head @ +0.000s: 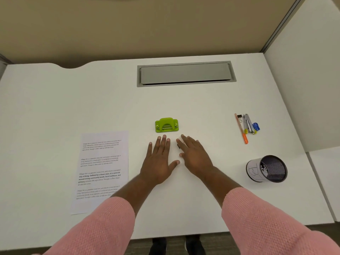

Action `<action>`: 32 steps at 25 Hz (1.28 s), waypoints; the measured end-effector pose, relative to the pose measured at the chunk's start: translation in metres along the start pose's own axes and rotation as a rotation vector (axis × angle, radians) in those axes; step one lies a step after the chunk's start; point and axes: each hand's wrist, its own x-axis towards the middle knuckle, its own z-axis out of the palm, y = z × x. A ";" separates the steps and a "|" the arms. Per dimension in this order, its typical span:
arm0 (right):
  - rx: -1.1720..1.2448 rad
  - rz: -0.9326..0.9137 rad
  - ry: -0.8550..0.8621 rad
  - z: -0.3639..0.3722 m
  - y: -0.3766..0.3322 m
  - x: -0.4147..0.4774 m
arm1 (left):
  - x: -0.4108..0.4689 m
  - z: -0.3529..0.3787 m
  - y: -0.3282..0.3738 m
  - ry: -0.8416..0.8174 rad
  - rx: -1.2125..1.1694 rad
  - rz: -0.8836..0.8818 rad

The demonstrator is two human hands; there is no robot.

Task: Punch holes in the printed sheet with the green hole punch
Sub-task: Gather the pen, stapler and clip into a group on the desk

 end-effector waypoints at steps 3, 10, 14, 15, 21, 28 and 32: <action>0.001 -0.007 0.002 0.001 -0.001 0.004 | 0.004 0.001 -0.001 -0.025 -0.007 0.013; -0.104 0.035 0.032 -0.014 0.001 0.015 | 0.013 -0.003 0.015 -0.077 -0.030 0.063; -0.066 0.156 0.086 -0.029 0.025 0.009 | 0.030 -0.007 0.036 -0.079 -0.062 0.088; -0.043 0.185 0.103 -0.034 0.033 0.007 | 0.035 -0.008 0.041 -0.076 -0.075 0.095; 0.060 0.343 0.206 -0.075 0.096 -0.001 | 0.080 -0.020 0.095 -0.027 -0.153 0.159; 0.275 0.525 0.303 -0.104 0.166 0.000 | 0.154 -0.037 0.182 0.011 -0.398 0.168; 0.206 0.548 0.320 -0.113 0.197 0.002 | 0.183 -0.035 0.214 0.010 -0.412 0.181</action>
